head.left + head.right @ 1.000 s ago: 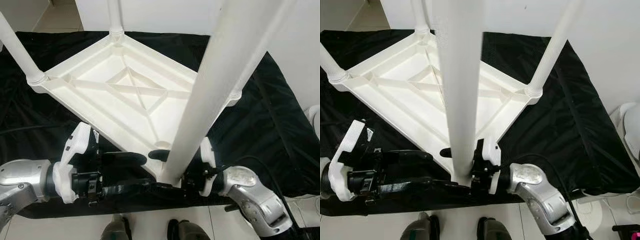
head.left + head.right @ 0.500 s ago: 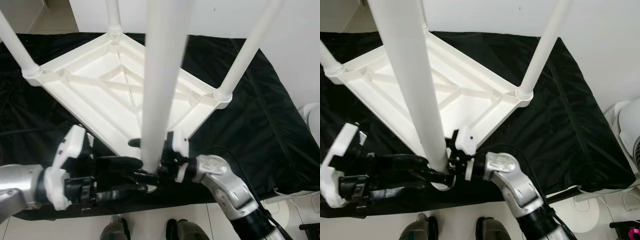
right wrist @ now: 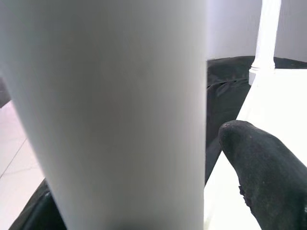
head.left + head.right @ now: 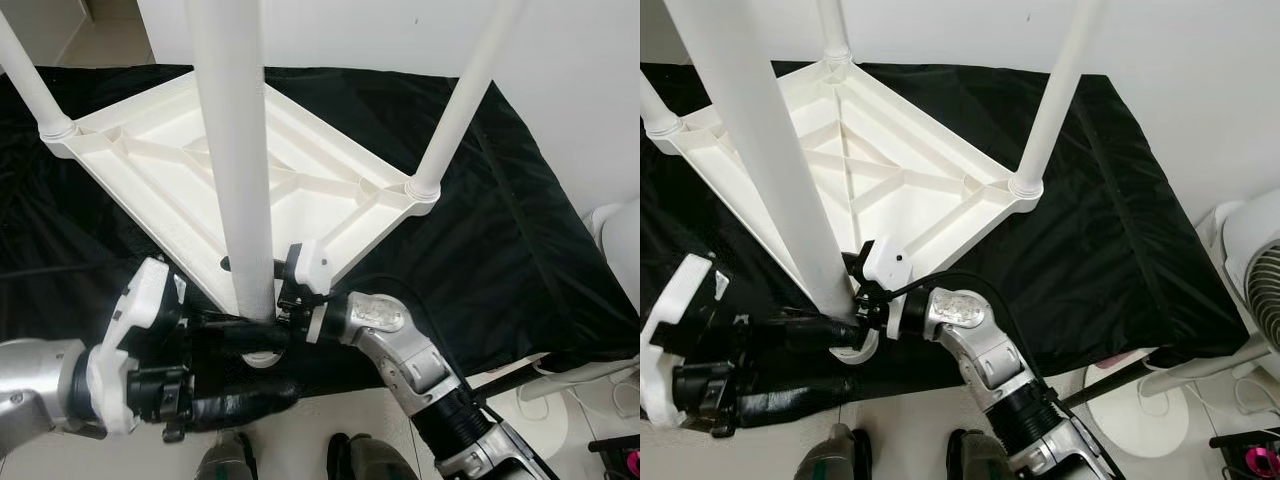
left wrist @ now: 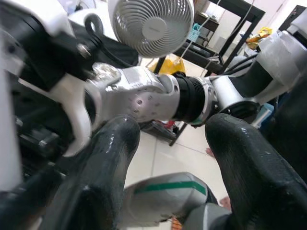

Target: Building children table

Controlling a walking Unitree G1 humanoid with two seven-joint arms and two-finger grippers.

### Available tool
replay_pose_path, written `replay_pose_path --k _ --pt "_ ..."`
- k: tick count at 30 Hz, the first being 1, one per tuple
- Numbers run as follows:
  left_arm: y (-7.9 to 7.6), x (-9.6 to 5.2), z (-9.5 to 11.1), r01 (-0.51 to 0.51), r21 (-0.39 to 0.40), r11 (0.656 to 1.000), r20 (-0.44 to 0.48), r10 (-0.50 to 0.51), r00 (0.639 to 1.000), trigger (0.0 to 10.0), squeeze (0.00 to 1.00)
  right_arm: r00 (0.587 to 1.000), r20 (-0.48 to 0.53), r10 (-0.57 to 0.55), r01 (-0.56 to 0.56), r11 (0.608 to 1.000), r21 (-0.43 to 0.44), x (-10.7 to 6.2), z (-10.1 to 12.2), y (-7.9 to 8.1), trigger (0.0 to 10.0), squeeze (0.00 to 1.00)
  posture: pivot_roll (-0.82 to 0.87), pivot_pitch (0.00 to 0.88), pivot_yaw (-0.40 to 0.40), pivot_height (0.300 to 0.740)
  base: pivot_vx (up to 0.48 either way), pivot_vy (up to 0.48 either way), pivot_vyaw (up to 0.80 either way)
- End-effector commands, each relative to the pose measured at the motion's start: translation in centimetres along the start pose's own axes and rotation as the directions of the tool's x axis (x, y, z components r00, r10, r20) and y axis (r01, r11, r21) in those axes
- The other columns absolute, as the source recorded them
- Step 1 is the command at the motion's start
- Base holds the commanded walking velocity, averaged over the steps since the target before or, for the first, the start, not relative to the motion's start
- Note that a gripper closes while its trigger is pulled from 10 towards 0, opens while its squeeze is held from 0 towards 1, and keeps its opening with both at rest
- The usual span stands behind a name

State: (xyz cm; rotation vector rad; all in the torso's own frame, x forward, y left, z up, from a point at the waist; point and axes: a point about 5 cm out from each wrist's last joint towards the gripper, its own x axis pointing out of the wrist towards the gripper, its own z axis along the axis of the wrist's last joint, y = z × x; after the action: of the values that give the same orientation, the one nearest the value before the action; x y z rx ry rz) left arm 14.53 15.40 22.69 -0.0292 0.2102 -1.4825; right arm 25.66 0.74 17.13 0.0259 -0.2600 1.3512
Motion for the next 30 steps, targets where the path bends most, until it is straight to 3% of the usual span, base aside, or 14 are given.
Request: replay_pose_path --k 1,4,10,12,15,19,22,30 --pt "-0.6 -0.2 0.2 0.031 0.025 0.999 -0.019 -0.03 0.999 10.0 0.0 1.0 0.006 0.006 -0.006 1.0 -0.003 0.2 -0.1 0.1 10.0 0.0 0.05 0.181 -0.018 0.74 0.0 0.0 0.0" --pt "-0.6 -0.2 0.1 0.028 0.024 0.999 -0.024 -0.027 0.999 10.0 0.0 1.0 0.012 0.002 -0.002 1.0 -0.008 0.2 0.0 0.1 10.0 0.0 0.05 0.182 -0.016 0.74 0.0 0.0 0.0" --pt "-0.4 -0.4 -0.4 0.019 0.02 1.0 -0.031 -0.019 0.999 10.0 0.0 0.998 0.045 -0.048 0.05 0.998 -0.047 -1.7 1.0 -0.8 10.0 0.0 0.04 0.184 -0.009 0.74 0.0 0.0 0.0" --pt "-0.2 -0.6 -0.7 0.021 0.012 1.0 -0.033 -0.02 0.999 10.0 0.0 0.995 0.063 -0.073 0.076 0.996 -0.05 -3.3 1.6 -1.0 10.0 0.0 0.04 0.184 -0.01 0.74 0.0 0.0 0.0" --pt "0.0 -0.7 -1.1 0.024 0.005 1.0 -0.037 -0.024 0.999 10.0 0.0 0.995 0.064 -0.077 0.08 0.996 -0.044 -4.3 1.8 -0.9 10.0 0.0 0.04 0.186 -0.007 0.74 0.0 0.0 0.0" --pt "0.5 -1.6 -2.7 0.052 -0.06 0.997 -0.041 -0.055 0.998 10.0 0.0 1.0 0.019 -0.012 0.012 1.0 0.004 -8.1 2.2 0.4 10.0 0.0 0.03 0.19 0.01 0.74 0.0 0.0 0.0" --pt "0.5 -1.8 -3.4 0.066 -0.085 0.994 -0.039 -0.069 0.997 10.0 0.0 1.0 0.001 0.009 -0.009 1.0 0.024 -9.4 2.5 0.7 10.0 0.0 0.03 0.192 0.015 0.74 0.0 0.0 0.0" --pt "-0.3 -3.0 -3.1 0.077 -0.086 0.993 -0.026 -0.079 0.997 10.0 0.0 0.999 -0.018 0.034 -0.033 0.998 0.059 -10.6 2.9 1.0 10.0 0.0 0.02 0.192 0.022 0.74 0.0 0.0 0.0"
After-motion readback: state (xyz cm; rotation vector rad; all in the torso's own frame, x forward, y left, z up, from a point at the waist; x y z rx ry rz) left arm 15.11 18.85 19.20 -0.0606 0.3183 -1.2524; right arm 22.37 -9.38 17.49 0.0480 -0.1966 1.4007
